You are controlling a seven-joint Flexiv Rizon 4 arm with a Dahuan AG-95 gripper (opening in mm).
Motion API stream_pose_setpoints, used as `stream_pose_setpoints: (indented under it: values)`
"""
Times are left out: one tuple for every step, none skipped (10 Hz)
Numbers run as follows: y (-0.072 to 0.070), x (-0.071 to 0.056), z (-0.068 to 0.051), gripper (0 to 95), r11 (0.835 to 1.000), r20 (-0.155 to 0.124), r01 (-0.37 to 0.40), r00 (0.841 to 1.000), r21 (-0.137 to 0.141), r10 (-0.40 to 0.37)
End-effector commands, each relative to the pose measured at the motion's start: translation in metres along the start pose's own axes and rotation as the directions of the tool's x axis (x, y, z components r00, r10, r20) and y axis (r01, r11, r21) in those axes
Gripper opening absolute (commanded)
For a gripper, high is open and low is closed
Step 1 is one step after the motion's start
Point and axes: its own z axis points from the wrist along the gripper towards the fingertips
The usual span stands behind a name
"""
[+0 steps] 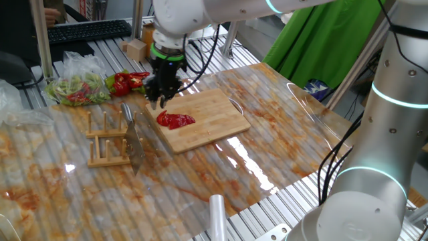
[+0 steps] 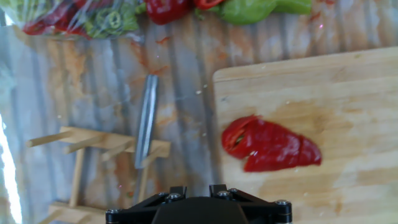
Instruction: Chop the chili peppers
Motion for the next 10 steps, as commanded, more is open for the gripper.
stream_pose_setpoints:
  values:
    - [-0.007,-0.003,0.003,19.0,1.000,-0.002,-0.001,1.000,-0.003,0.001]
    - [-0.011,-0.004,0.004,19.0,1.000,0.000,-0.006,1.000,-0.004,0.006]
    - [-0.015,-0.005,0.005,19.0,1.000,0.000,-0.009,1.000,-0.006,0.009]
    - [-0.018,-0.006,0.006,19.0,1.000,0.001,-0.007,1.000,-0.005,0.007]
    - [-0.021,-0.007,0.008,19.0,1.000,0.003,0.000,1.000,-0.005,0.000]
    - [-0.023,-0.009,0.008,19.0,1.000,0.002,0.000,1.000,-0.005,0.000]
    - [-0.023,-0.010,0.008,19.0,1.000,0.001,0.002,1.000,-0.004,-0.002]
    - [-0.024,-0.010,0.008,19.0,1.000,-0.003,0.003,1.000,-0.004,-0.003]
    - [-0.024,-0.010,0.008,19.0,1.000,-0.004,0.004,1.000,-0.004,-0.004]
    - [-0.024,-0.010,0.008,19.0,1.000,-0.004,0.005,1.000,-0.003,-0.005]
